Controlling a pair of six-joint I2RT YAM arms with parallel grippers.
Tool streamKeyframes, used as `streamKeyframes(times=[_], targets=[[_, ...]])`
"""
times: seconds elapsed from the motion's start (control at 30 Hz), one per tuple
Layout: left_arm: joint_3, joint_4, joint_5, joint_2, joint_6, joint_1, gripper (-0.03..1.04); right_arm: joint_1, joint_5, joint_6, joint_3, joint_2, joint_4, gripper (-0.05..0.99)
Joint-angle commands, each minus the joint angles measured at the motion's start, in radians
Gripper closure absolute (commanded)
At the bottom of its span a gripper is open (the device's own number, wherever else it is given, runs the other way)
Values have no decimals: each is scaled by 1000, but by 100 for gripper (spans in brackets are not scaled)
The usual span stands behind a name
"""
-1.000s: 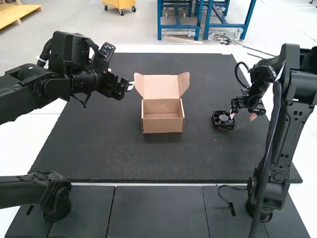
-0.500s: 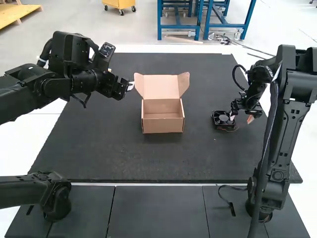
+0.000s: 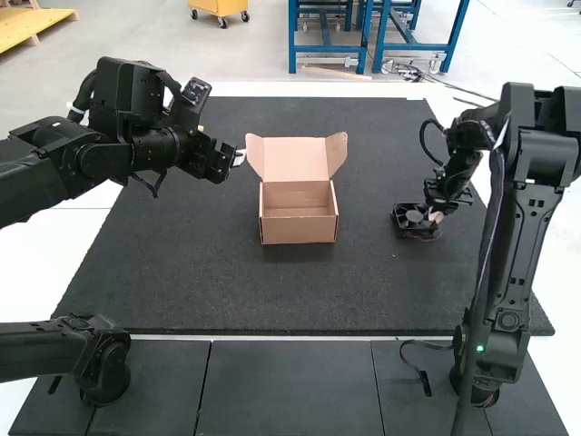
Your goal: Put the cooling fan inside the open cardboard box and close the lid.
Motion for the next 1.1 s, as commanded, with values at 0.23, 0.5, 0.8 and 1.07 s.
streamKeyframes(times=[0.23,0.5,0.8,1.07], targets=[[34,19,-17,1,7,-1,4,8,-82,101,89,-122,-117,95],[30,-32,-25,-9,9,-5,4,10,-126,124,-7,-334,-173,95],[14,-92,-32,-78,9,-2,4,15,-146,143,-181,-580,-198,95],[5,-144,-29,-137,7,-2,4,108,-164,233,-239,-722,-195,95]])
